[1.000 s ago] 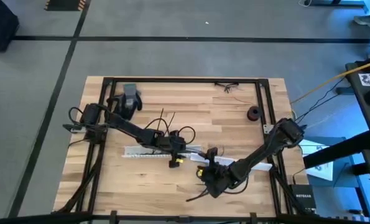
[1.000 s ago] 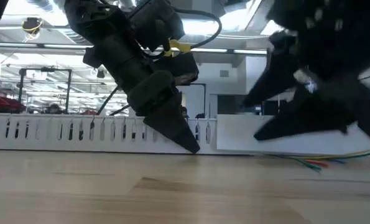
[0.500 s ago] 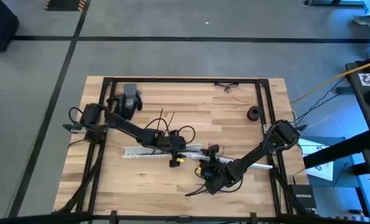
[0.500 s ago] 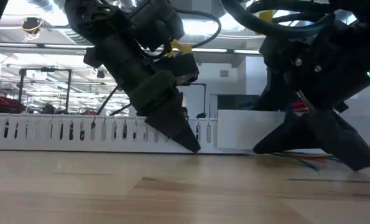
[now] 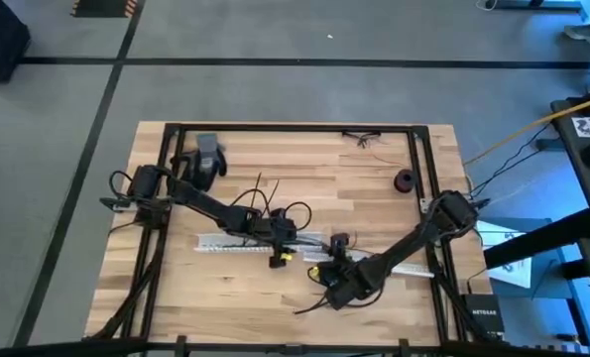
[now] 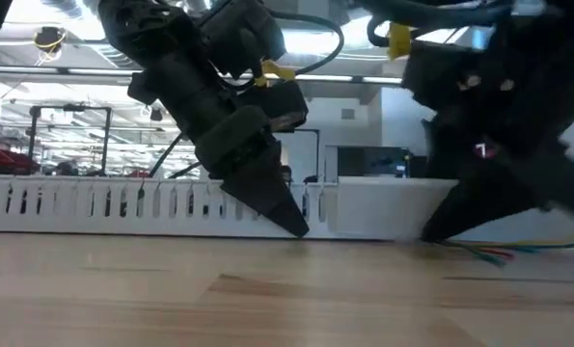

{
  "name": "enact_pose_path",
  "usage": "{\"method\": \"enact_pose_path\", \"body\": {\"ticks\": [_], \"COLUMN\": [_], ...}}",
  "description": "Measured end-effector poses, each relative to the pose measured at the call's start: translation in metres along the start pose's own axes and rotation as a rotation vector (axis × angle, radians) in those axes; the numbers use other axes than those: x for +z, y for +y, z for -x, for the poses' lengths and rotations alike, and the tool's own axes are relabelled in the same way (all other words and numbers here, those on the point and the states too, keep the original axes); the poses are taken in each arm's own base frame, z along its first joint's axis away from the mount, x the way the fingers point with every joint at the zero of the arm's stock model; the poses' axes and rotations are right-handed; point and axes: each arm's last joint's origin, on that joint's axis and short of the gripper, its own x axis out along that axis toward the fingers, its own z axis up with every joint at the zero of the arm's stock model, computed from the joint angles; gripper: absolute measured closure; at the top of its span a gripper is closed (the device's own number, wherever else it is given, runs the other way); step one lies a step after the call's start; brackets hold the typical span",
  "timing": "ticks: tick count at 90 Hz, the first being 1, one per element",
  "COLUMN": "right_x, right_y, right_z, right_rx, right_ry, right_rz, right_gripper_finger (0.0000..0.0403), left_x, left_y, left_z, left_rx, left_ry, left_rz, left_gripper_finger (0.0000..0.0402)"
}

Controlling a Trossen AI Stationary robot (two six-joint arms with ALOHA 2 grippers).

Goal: Ziptie cables
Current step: Close the white cable duct

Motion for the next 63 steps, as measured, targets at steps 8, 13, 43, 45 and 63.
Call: {"method": "enact_pose_path", "body": {"ticks": [8, 13, 43, 45, 63], "right_x": [-0.001, 0.000, 0.018, 0.019, 0.011], "right_y": [-0.003, -0.005, -0.020, -0.020, -0.010], "right_z": [0.007, 0.013, 0.041, 0.040, 0.007], "right_rx": [0.080, 0.152, 0.658, 0.706, 0.843], "right_ry": [0.047, 0.050, -0.026, -0.032, -0.075], "right_rz": [0.000, -0.007, -0.054, -0.061, -0.115], "right_gripper_finger": [0.0348, 0.0381, 0.0396, 0.0395, 0.0384], "left_x": [-0.001, -0.001, -0.001, -0.001, -0.002], "left_y": [-0.001, -0.001, 0.000, 0.000, -0.002], "left_z": [0.000, 0.000, 0.001, 0.001, 0.001], "left_rx": [0.001, 0.002, 0.005, 0.005, 0.006], "left_ry": [0.007, 0.011, 0.017, 0.017, 0.018], "left_rz": [-0.007, -0.008, -0.005, -0.004, -0.007], "left_gripper_finger": [0.0167, 0.0166, 0.0167, 0.0167, 0.0167]}}
